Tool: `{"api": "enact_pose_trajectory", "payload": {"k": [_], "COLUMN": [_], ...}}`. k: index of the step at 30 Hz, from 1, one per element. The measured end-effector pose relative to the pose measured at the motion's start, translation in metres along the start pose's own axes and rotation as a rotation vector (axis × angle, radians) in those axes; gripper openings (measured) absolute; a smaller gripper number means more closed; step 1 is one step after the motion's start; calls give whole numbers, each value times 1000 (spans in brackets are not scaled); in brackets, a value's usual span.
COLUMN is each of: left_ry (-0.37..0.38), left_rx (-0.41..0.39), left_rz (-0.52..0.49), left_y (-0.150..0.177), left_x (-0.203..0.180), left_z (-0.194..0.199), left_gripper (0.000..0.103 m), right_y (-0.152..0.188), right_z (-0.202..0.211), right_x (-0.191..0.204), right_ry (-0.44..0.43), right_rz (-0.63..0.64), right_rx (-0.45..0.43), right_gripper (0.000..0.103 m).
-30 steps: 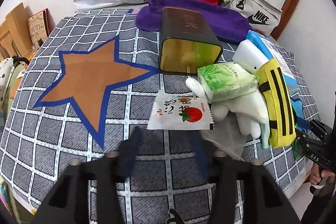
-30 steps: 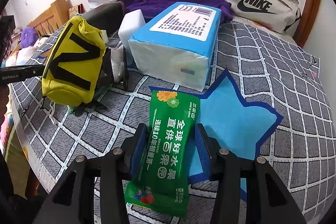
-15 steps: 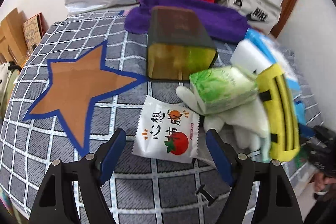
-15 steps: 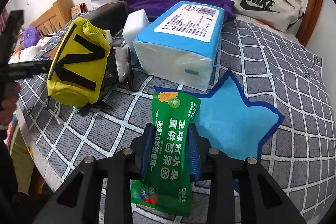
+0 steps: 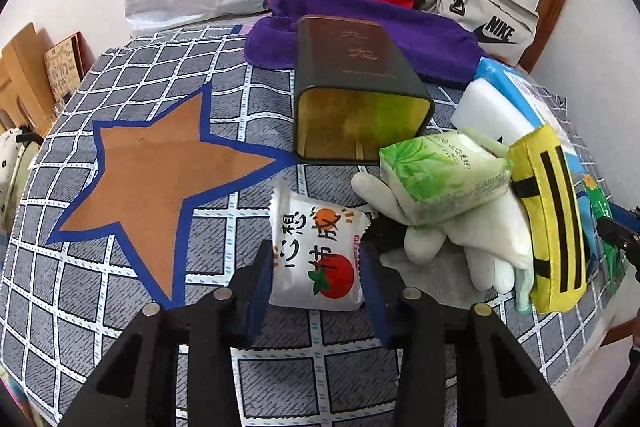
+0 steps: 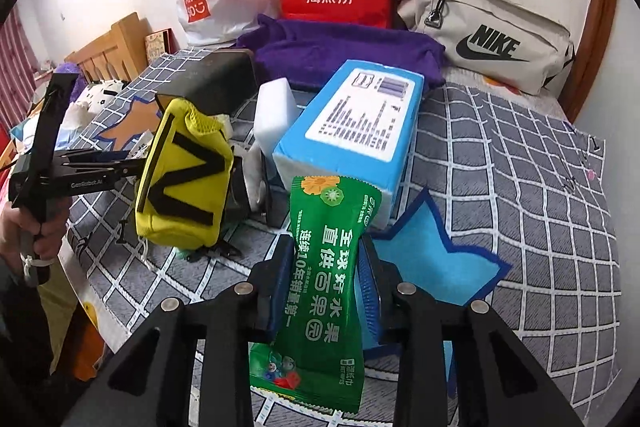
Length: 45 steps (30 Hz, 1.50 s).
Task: Organize soft objects
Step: 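Carry both snack packets over the purple towel with both grippers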
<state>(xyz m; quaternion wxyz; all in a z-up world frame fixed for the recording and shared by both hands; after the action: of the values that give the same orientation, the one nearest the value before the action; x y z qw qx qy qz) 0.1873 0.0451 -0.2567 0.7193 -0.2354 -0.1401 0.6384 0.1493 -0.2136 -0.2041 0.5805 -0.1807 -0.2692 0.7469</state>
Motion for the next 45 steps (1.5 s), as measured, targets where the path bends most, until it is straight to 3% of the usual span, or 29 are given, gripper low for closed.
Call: {"api": "enact_pose_trajectory", "payload": {"k": [15, 29, 45], "left_ry": [14, -10, -28], "left_rx": [-37, -98, -83], "left_rz": [75, 119, 80], "left_y": [-24, -89, -154], "left_x": [13, 11, -13], "left_z": [29, 52, 31], "left_gripper": [37, 38, 38], "right_y": [-29, -82, -153], "right_z": [6, 0, -30], "right_x": [-9, -33, -55], "right_ry": [-6, -11, -48], "right_rz": [-34, -76, -80], "right_rx": [-30, -63, -89], "right_gripper": [32, 32, 32]}}
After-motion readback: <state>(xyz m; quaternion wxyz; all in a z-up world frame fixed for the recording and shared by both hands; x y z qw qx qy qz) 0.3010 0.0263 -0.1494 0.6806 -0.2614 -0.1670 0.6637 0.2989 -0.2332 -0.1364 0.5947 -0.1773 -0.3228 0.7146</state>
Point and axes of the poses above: each gripper's, at about its wrist camera, not at the fingertips, and z roughly against the way its jaws point, x to its left, y to its underside, the point moved 9 cm from there along -z, roughly the way its jaws point, and after that the axes turned 1 degree about x, right-handed, at the moved point
